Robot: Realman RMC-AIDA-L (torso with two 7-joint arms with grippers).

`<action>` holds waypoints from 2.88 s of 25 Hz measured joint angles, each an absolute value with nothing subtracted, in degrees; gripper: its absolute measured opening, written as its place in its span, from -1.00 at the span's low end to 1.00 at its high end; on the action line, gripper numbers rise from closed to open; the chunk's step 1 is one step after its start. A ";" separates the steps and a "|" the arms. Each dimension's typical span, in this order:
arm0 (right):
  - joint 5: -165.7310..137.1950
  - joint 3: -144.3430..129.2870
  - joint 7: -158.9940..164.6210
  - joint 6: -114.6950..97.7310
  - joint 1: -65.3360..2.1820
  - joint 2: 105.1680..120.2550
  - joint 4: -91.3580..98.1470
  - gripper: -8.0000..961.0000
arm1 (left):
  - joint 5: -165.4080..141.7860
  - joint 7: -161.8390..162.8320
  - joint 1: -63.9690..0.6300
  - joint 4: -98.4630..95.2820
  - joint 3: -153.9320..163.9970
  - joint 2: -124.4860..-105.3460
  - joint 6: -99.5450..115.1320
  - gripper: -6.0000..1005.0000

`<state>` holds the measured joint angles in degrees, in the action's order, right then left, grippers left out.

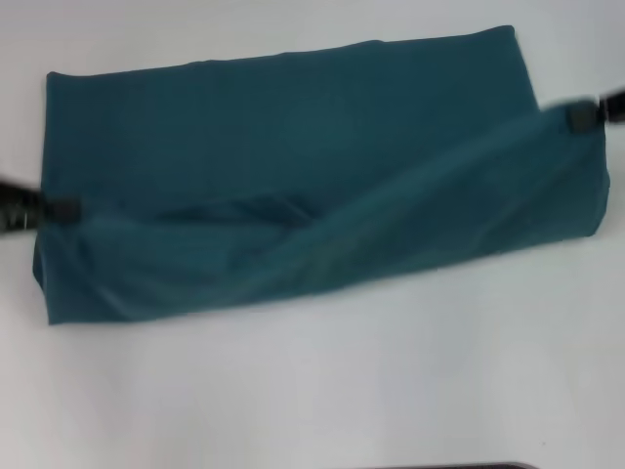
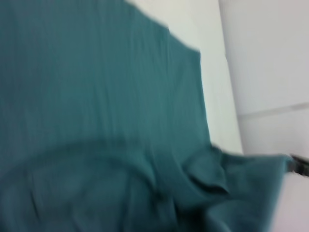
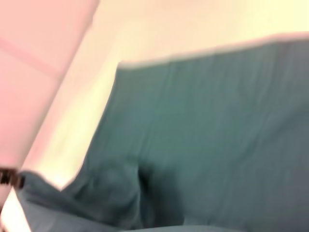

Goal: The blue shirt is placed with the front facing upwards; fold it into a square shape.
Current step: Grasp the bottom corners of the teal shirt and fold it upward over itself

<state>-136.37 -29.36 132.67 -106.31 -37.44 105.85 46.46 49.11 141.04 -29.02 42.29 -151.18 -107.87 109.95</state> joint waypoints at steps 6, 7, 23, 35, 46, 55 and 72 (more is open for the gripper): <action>-135.36 -27.58 135.18 -96.58 -38.36 106.10 46.16 -0.89 | 48.73 145.95 -34.61 41.84 -149.97 -107.79 95.93 -0.91; -135.13 -27.70 135.53 -95.01 -38.40 106.29 46.20 -0.89 | 48.71 146.62 -35.26 41.70 -149.47 -107.85 94.06 -0.91; -136.96 -41.76 142.51 -65.59 -41.66 111.70 44.41 -0.89 | 47.19 150.09 -40.14 38.67 -143.59 -110.49 71.35 -0.91; -138.37 -42.15 142.35 -62.36 -42.43 112.29 43.83 -0.89 | 45.61 149.29 -40.46 37.87 -142.64 -108.93 68.63 -0.91; -138.60 -43.23 142.28 -58.03 -42.91 112.86 41.53 -0.89 | 45.60 149.15 -41.64 37.34 -141.82 -110.07 66.13 -0.88; -138.61 -45.07 142.70 -55.59 -43.43 113.15 40.05 -0.89 | 45.61 149.15 -42.55 35.07 -141.12 -110.20 62.69 -0.85; -143.05 -46.54 143.93 -50.00 -47.12 111.94 35.55 -0.85 | 45.81 151.88 -43.00 34.64 -140.73 -111.66 55.34 -0.79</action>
<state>-143.05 -46.54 143.93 -50.00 -47.12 111.94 35.55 45.81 151.88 -43.00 34.64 -140.73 -111.66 55.34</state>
